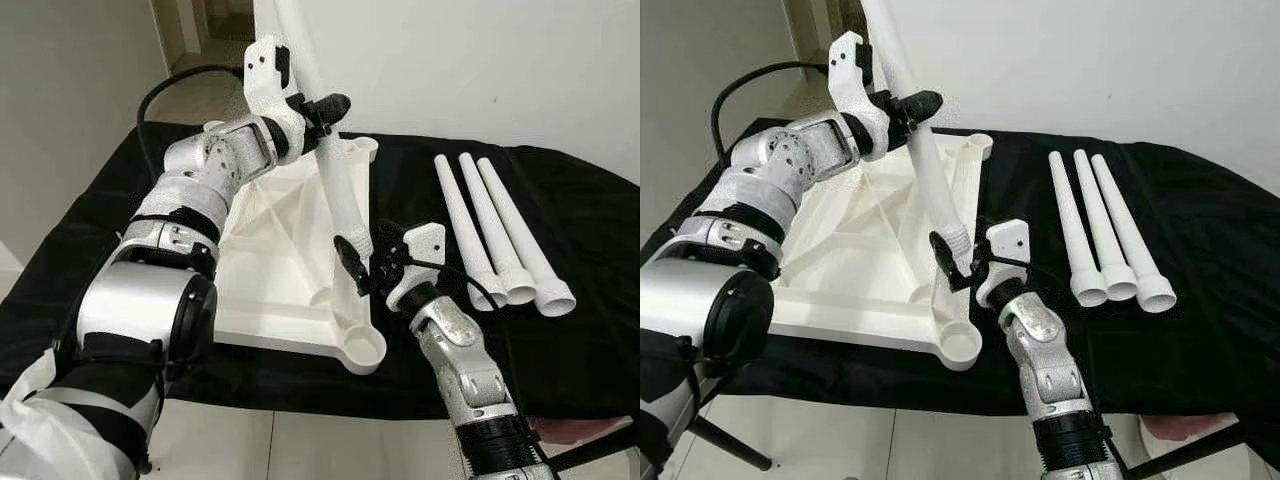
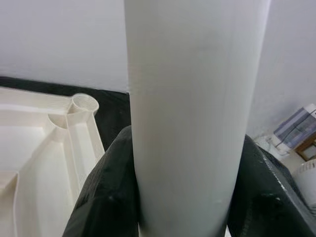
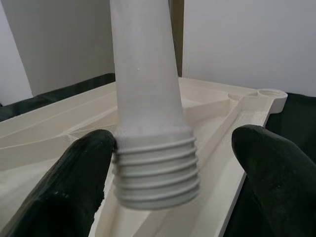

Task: Building children table

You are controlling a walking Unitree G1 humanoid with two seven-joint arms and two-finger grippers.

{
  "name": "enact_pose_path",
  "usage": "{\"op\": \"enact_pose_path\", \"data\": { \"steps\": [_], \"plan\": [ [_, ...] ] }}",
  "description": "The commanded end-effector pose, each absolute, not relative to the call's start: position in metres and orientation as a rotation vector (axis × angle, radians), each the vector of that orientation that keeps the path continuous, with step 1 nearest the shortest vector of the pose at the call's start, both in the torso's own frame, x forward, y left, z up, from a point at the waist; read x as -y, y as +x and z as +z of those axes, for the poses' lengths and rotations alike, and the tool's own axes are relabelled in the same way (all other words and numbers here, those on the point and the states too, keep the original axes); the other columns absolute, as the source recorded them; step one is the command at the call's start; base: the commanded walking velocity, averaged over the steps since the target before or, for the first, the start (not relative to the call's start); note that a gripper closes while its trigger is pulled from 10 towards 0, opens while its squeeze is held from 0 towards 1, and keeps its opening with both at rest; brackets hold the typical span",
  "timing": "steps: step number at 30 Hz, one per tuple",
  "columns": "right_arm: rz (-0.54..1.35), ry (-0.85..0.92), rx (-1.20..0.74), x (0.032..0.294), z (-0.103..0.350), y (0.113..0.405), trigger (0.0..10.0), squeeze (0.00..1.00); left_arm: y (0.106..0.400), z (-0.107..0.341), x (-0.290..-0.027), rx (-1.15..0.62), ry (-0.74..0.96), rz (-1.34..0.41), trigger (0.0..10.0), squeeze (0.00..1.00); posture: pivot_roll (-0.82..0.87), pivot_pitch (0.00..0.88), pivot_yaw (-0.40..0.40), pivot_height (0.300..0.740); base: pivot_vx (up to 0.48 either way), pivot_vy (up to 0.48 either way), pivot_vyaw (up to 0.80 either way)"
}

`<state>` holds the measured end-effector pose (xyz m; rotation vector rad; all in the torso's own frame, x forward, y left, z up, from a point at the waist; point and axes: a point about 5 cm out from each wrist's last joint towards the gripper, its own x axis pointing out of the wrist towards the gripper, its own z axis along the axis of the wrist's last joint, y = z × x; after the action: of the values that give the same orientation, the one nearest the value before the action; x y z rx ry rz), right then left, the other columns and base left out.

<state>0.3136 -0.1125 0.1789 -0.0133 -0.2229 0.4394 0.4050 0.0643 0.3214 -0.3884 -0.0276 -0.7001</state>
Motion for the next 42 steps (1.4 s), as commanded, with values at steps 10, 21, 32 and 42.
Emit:
{"op": "enact_pose_path", "data": {
  "steps": [10, 21, 32, 42],
  "plan": [
    [0.404, -0.018, 0.171, 0.111, 0.190, 0.327, 10.0, 0.00, 0.382, 0.320, -0.028, 0.142, -0.281, -0.895, 10.0, 0.00, 0.04, 0.033, -0.001, 0.740, 0.000, 0.000, 0.00],
    [0.420, -0.105, 0.171, 0.096, 0.216, 0.343, 10.0, 0.00, 0.356, 0.311, 0.013, 0.200, -0.207, -0.970, 10.0, 0.00, 0.04, 0.012, 0.000, 0.740, 0.000, 0.000, 0.00],
    [0.386, -0.128, 0.111, 0.096, 0.220, 0.347, 9.4, 0.00, 0.345, 0.307, 0.022, 0.218, -0.178, -0.981, 10.0, 0.00, 0.05, 0.015, 0.001, 0.740, 0.000, 0.000, 0.00],
    [0.391, -0.152, 0.091, 0.096, 0.219, 0.346, 4.4, 0.00, 0.342, 0.310, 0.025, 0.240, -0.150, -0.994, 10.0, 0.00, 0.04, 0.017, 0.004, 0.740, 0.000, 0.000, 0.00]
  ]
}}
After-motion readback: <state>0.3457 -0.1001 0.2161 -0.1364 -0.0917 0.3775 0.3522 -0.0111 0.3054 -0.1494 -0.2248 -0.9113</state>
